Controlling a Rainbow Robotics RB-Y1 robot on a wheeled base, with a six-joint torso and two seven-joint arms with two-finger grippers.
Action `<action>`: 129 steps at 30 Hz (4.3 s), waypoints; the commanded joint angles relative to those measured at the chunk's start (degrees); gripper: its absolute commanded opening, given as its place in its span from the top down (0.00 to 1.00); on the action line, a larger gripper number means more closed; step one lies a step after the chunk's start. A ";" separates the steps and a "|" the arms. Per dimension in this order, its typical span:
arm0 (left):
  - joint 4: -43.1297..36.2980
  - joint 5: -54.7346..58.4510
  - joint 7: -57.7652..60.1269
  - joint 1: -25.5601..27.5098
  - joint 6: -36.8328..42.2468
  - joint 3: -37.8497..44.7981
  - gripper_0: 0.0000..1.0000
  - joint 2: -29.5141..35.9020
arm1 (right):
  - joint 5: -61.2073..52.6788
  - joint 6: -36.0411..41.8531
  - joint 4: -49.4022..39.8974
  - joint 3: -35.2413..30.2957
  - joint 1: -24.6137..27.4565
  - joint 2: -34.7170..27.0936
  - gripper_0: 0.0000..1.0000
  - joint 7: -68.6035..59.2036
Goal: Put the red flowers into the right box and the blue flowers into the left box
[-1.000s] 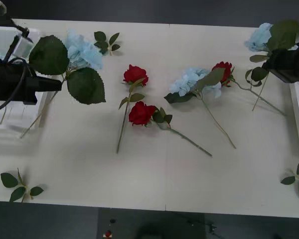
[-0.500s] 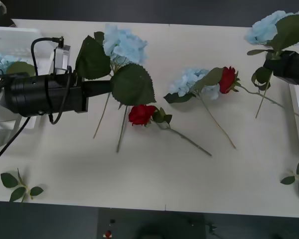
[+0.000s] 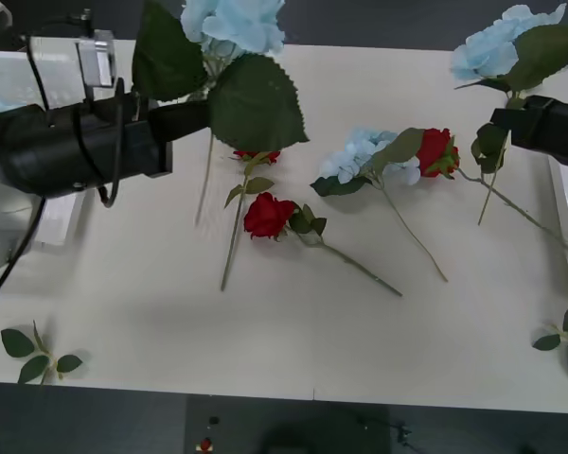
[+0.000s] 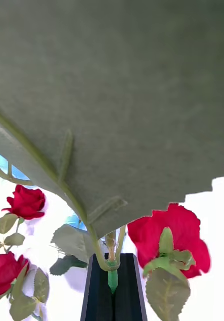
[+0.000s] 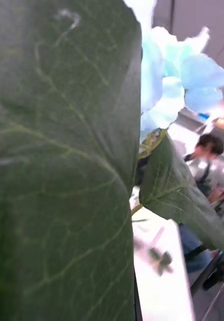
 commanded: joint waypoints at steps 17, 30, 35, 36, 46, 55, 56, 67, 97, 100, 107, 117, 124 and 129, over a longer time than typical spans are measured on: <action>11.62 -20.89 0.13 10.23 -17.40 30.33 1.00 19.17 | 6.50 1.57 17.95 8.88 -8.68 0.32 0.00 -2.98; 16.54 -21.51 0.97 10.76 -21.53 29.89 0.07 22.60 | 6.41 10.45 38.07 16.00 -23.27 5.50 0.00 -20.38; 16.54 -16.85 0.97 9.70 -19.16 27.87 0.01 23.21 | 12.04 9.13 39.48 16.00 -24.58 8.32 0.00 -25.39; 16.45 -15.45 0.79 9.09 -17.05 27.08 0.00 23.39 | 13.44 8.87 39.48 16.00 -24.67 8.84 0.00 -26.45; 14.35 -13.95 1.49 -2.69 -4.04 15.13 0.00 23.39 | 19.33 7.20 39.48 16.00 -25.20 11.13 0.97 -33.83; 11.53 -22.04 13.80 -12.27 -3.87 -0.78 0.00 19.61 | 19.24 6.49 39.48 16.00 -25.20 11.39 1.00 -34.18; 10.04 -24.32 16.35 -12.53 -4.13 -2.45 0.00 18.38 | 18.63 6.32 39.48 16.00 -25.20 11.31 1.00 -34.18; 6.96 -43.92 31.99 -9.19 -8.09 -12.03 0.00 3.70 | 9.49 4.56 38.07 15.39 -25.20 9.64 1.00 -32.16; 0.81 -28.28 20.74 -0.49 28.12 20.31 0.00 2.65 | -20.13 29.43 14.17 -5.27 -5.78 -1.00 1.00 23.65; 1.95 -24.50 17.40 2.32 29.88 22.16 0.00 2.65 | -23.74 33.92 14.08 -5.88 -4.46 -1.44 1.00 29.36; 8.98 -13.16 0.62 9.17 25.57 13.81 0.00 1.59 | -28.75 42.27 12.76 -5.80 -3.67 -1.18 1.00 41.98; 8.54 -2.17 0.13 10.41 9.84 -5.70 0.00 -0.78 | -31.47 43.67 3.09 -2.46 -3.67 1.72 1.00 41.98; 4.15 6.18 0.13 9.97 -2.55 -17.39 0.00 -3.33 | -34.02 39.80 -3.06 3.26 -3.67 3.39 1.00 41.98; 0.99 7.93 0.13 9.26 -7.74 -22.58 0.00 -4.12 | -34.19 36.11 -6.05 6.77 -4.28 4.27 1.00 41.98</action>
